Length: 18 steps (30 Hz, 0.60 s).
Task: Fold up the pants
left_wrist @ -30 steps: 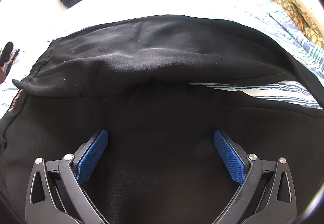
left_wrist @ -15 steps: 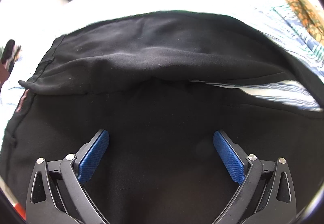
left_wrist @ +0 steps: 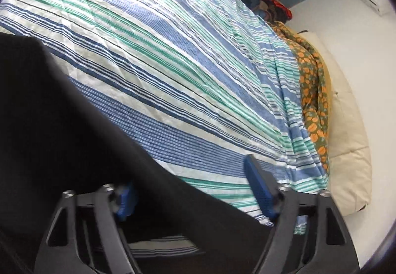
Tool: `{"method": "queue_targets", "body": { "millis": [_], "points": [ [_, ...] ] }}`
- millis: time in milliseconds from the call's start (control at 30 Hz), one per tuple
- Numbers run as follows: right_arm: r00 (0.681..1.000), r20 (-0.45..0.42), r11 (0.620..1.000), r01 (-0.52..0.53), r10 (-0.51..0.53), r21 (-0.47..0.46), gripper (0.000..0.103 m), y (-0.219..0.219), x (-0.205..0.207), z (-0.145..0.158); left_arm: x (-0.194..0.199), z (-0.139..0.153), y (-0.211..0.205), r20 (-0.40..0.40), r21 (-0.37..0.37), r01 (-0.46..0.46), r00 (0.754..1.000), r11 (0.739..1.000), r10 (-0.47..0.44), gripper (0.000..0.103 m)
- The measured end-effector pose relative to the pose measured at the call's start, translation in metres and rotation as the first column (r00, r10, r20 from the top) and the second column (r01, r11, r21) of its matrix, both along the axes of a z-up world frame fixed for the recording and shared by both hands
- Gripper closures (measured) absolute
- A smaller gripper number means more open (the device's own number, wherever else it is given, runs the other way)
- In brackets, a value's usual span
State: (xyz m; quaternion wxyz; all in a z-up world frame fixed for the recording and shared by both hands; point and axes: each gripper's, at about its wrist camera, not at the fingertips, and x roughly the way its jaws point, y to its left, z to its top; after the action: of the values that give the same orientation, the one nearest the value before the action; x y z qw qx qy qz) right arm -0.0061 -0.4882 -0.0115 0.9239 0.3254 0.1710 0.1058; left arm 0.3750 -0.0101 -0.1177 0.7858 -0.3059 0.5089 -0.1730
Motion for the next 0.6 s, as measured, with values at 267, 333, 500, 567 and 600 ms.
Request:
{"method": "queue_targets", "body": {
  "millis": [267, 333, 500, 567, 600],
  "points": [
    [0.975, -0.222, 0.997, 0.002, -0.018, -0.073, 0.081, -0.029, 0.042, -0.036, -0.054, 0.058, 0.046, 0.133, 0.0, -0.069, 0.989, 0.998, 0.068, 0.096],
    [0.989, -0.151, 0.997, -0.016, 0.004, -0.076, 0.081, -0.037, 0.055, -0.02, -0.104, 0.098, 0.059, 0.269, 0.024, -0.089, 0.96, 0.996, 0.079, 0.095],
    [0.939, -0.307, 0.965, -0.208, 0.153, -0.157, 0.081, -0.049, 0.081, -0.021, -0.213, 0.068, 0.072, 0.253, 0.111, -0.111, 0.964, 0.988, 0.08, 0.09],
    [0.861, -0.495, 0.941, -0.254, 0.114, -0.225, 0.081, -0.053, 0.089, -0.059, -0.236, 0.012, 0.059, 0.105, 0.143, -0.051, 0.994, 0.988, 0.036, 0.09],
    [0.821, -0.566, 0.931, -0.265, 0.081, -0.251, 0.081, -0.055, 0.09, -0.08, -0.244, -0.012, 0.051, 0.042, 0.16, -0.028, 0.999, 0.987, 0.021, 0.09]
  ]
}}
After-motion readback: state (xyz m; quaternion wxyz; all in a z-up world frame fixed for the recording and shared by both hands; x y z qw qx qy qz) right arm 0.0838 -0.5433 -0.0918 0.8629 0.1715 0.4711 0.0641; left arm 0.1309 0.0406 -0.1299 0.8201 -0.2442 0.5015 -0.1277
